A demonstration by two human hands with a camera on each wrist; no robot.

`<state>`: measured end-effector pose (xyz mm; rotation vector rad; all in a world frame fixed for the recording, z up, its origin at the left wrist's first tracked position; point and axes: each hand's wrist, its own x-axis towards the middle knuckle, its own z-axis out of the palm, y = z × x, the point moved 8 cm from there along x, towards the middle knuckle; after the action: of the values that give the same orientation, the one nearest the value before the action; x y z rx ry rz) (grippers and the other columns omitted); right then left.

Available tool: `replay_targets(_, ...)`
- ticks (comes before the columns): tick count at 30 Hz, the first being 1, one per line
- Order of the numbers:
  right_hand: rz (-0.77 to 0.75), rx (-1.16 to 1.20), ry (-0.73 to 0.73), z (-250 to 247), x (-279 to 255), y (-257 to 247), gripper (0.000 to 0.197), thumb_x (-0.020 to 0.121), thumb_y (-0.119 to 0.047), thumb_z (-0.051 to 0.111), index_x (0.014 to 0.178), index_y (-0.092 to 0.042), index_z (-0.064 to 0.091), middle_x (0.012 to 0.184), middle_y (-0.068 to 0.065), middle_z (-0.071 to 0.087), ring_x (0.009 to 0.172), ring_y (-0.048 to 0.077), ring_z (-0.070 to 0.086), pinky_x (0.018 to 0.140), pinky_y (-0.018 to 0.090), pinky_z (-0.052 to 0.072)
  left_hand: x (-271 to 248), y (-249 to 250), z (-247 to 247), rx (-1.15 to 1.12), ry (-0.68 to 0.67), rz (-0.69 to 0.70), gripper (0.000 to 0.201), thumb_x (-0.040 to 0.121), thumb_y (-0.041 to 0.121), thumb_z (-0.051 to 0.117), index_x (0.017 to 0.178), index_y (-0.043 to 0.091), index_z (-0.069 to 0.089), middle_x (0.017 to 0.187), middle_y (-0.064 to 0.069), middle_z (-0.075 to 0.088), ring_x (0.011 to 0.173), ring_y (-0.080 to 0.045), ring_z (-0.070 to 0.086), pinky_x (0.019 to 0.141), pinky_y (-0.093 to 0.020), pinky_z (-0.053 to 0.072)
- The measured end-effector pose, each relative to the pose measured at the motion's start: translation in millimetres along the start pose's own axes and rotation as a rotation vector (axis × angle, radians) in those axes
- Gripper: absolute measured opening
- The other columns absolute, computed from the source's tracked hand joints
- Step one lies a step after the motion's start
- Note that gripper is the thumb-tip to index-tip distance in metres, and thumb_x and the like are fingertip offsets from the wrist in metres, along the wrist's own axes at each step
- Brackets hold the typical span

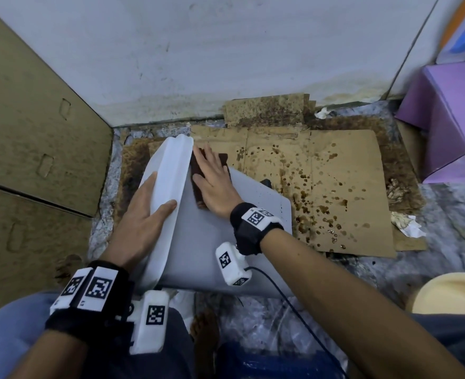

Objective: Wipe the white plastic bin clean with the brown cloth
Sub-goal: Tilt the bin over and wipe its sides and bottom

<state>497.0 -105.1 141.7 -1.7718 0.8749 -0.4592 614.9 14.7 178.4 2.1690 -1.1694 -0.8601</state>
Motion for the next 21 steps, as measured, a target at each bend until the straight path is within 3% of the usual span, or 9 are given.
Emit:
replay_targets(5,0.118,-0.177,0.102,-23,-15,69,0.053,0.103,-0.033,0.029,0.153,-0.027,0.014,0.162,0.006,0.004,0.15,0.022,0.003,0.121,0.043,0.008,-4,2,-3,-0.025,0.013,-0.029,0.088,0.077,0.072,0.052,0.155,0.047,0.021,0.161,0.014,0.033,0.145,-0.016,0.037,0.119,-0.051,0.031)
replay_targets(8,0.201,-0.26,0.101,-20,-25,102,0.058,0.098,-0.043,0.015,0.153,-0.022,0.017,0.163,0.0,0.0,0.15,0.022,-0.003,0.119,0.05,0.007,-7,8,-1,-0.006,0.035,-0.025,0.079,0.089,0.057,0.058,0.158,0.039,0.022,0.162,0.012,0.031,0.145,-0.016,0.036,0.12,-0.049,0.028)
replay_targets(10,0.263,-0.224,0.118,-18,-26,96,0.059,0.097,-0.041,0.011,0.153,-0.024,0.012,0.162,0.0,-0.008,0.148,0.025,-0.012,0.118,0.055,-0.001,-7,11,0,0.013,0.041,-0.024,0.071,0.099,0.043,0.058,0.159,0.037,0.021,0.163,0.012,0.028,0.146,-0.016,0.033,0.121,-0.048,0.027)
replay_targets(12,0.265,-0.169,0.104,-14,-24,71,0.054,0.103,-0.027,0.021,0.154,-0.021,0.005,0.162,0.003,-0.01,0.147,0.029,-0.015,0.116,0.055,-0.007,-7,11,1,0.018,0.04,-0.022,0.07,0.1,0.041,0.057,0.159,0.036,0.021,0.164,0.011,0.027,0.147,-0.017,0.033,0.121,-0.049,0.027)
replay_targets(14,0.162,-0.117,0.094,-6,-15,31,0.055,0.104,-0.022,0.026,0.153,-0.021,0.002,0.162,0.004,-0.009,0.147,0.028,-0.015,0.114,0.053,-0.01,-6,11,1,0.014,0.038,-0.017,0.074,0.097,0.048,0.059,0.159,0.037,0.021,0.164,0.012,0.026,0.147,-0.017,0.033,0.121,-0.05,0.028)
replay_targets(17,0.046,-0.019,0.069,7,2,-8,0.055,0.104,-0.029,0.027,0.153,-0.031,0.002,0.162,0.003,-0.007,0.148,0.025,-0.013,0.114,0.05,-0.013,-5,8,2,0.016,0.027,-0.022,0.076,0.094,0.056,0.056,0.158,0.041,0.019,0.165,0.014,0.024,0.149,-0.016,0.03,0.12,-0.051,0.028)
replay_targets(21,-0.043,-0.07,0.065,7,3,-4,0.052,0.104,-0.036,0.025,0.152,-0.034,0.005,0.162,-0.001,-0.005,0.149,0.018,-0.011,0.116,0.042,-0.011,-3,4,0,0.016,0.022,-0.029,0.083,0.084,0.064,0.052,0.157,0.043,0.019,0.164,0.011,0.027,0.147,-0.019,0.034,0.119,-0.053,0.03)
